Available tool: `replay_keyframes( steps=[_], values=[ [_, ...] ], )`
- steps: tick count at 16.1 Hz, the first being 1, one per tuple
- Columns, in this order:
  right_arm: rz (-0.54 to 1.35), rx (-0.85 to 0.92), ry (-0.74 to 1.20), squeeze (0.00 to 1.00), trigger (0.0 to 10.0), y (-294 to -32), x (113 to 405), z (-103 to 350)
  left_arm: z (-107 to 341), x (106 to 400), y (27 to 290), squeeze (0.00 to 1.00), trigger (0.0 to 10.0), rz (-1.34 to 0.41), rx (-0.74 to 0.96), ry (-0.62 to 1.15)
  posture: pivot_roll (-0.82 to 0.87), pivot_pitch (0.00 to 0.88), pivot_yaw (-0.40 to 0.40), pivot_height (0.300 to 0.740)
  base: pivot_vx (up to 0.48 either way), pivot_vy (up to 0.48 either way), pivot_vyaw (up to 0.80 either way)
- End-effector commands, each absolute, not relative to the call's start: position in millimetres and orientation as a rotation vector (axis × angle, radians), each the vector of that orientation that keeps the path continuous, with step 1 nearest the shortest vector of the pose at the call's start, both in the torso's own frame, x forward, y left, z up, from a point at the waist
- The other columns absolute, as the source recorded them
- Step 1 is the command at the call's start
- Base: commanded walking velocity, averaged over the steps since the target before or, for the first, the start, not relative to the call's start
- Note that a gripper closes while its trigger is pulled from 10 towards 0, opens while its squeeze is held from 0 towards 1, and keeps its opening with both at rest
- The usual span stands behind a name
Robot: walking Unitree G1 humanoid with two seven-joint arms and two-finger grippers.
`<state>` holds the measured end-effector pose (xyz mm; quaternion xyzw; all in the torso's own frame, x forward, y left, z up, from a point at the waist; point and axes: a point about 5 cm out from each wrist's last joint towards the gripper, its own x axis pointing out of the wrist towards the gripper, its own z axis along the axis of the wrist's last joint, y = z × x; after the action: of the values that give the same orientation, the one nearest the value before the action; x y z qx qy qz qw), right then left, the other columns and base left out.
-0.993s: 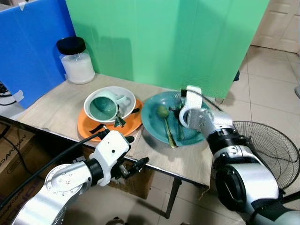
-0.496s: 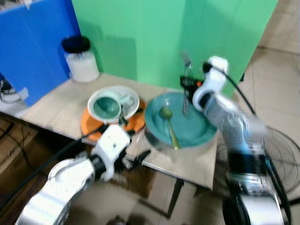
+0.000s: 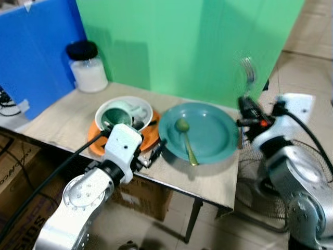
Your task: Setting the table
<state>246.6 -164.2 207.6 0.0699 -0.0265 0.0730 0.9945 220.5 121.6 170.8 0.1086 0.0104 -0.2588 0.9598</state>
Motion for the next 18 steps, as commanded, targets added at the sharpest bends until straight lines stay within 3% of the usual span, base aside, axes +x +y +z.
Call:
replay_keyframes(
  steps=[1, 3, 7, 15, 18],
  values=[
    [0.125, 0.120, -0.072, 0.00, 10.0, -163, 242, 210, 172, 222, 127, 0.00, 10.0, -0.471, 0.225, 0.002, 0.13, 0.000, 0.003, 0.740, 0.000, 0.000, 0.00],
    [0.086, 0.076, -0.029, 0.00, 10.0, -162, 236, 199, 170, 222, 125, 0.00, 10.0, -0.436, 0.207, 0.000, 0.12, 0.000, 0.005, 0.740, 0.000, 0.000, 0.00],
    [0.011, -0.012, 0.008, 0.00, 10.0, -167, 236, 189, 171, 228, 131, 0.00, 10.0, -0.356, 0.232, -0.025, 0.12, 0.000, 0.003, 0.740, 0.000, 0.000, -0.79],
    [-0.048, 0.049, 0.007, 0.00, 10.0, -168, 235, 186, 174, 233, 131, 0.00, 10.0, -0.340, 0.235, -0.042, 0.12, 0.000, 0.014, 0.740, 0.000, 0.000, -0.78],
    [0.010, 0.067, 0.018, 0.00, 10.0, -162, 235, 185, 173, 235, 131, 0.00, 10.0, -0.328, 0.220, -0.035, 0.11, 0.000, 0.015, 0.740, 0.000, 0.000, -0.78]
  ],
)
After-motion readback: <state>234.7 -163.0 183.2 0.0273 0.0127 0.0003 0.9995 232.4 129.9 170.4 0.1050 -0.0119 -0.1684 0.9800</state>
